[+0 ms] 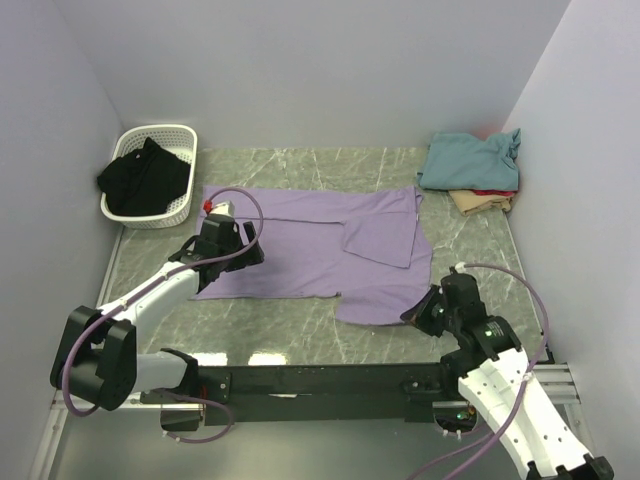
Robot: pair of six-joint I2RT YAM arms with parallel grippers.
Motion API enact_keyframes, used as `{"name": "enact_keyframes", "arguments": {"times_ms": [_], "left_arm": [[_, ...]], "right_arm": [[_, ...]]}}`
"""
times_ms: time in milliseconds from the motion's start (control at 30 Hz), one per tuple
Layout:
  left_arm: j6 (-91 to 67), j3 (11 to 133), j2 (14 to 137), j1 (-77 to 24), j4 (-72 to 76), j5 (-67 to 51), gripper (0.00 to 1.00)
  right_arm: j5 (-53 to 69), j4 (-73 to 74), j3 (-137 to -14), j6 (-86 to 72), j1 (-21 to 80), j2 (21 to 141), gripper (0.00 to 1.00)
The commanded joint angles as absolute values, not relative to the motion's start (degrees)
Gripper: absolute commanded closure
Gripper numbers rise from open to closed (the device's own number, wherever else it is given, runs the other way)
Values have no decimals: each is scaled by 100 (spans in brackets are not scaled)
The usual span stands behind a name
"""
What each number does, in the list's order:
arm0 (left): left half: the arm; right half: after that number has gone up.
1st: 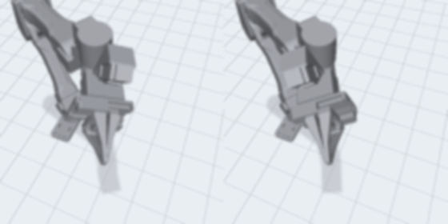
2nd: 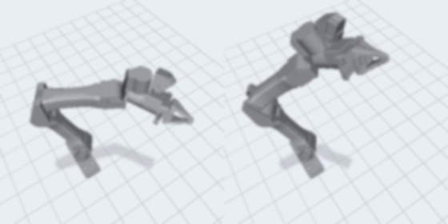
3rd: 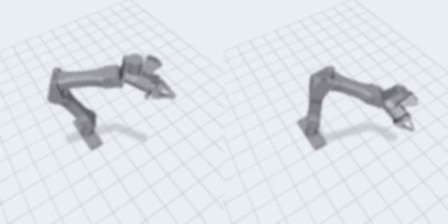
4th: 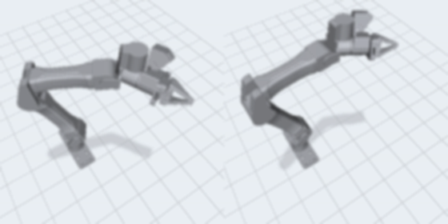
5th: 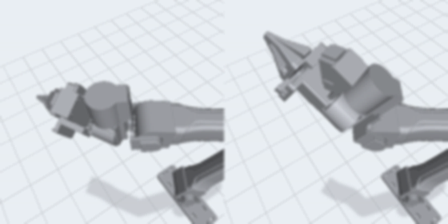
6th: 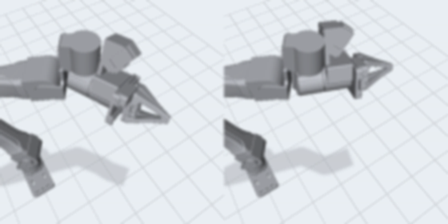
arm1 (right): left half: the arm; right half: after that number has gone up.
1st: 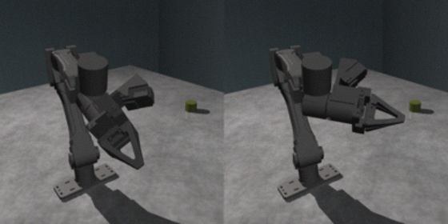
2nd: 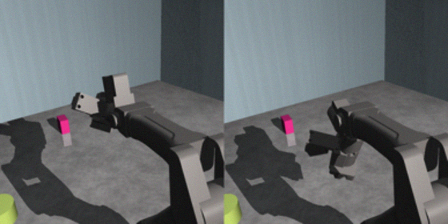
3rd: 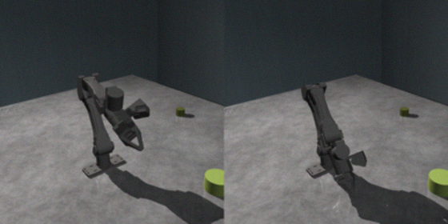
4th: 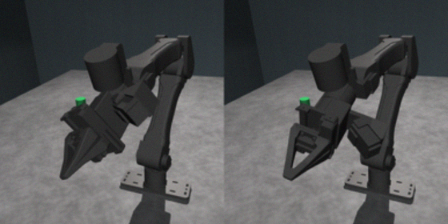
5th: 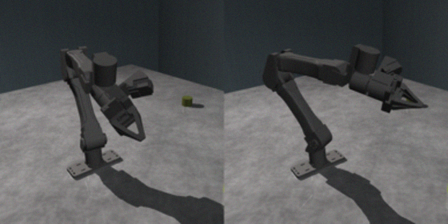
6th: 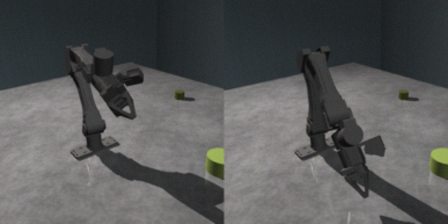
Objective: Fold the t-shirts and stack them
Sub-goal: Fold the tshirt
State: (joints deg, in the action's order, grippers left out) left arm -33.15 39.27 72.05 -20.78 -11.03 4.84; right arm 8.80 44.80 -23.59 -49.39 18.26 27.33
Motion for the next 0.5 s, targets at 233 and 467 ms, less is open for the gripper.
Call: {"name": "enact_keyframes", "arguments": {"times_ms": [233, 467], "left_arm": [[-3375, 4043, 6952, -2083, -1274, 721, 8], [-3831, 3824, 6522, -2083, -1722, 1125, 11]], "right_arm": [[1037, 5247, -2953, -5001, 1881, 2346, 100], [1019, 4800, -3032, -4861, 1872, 2644, 100]]}}
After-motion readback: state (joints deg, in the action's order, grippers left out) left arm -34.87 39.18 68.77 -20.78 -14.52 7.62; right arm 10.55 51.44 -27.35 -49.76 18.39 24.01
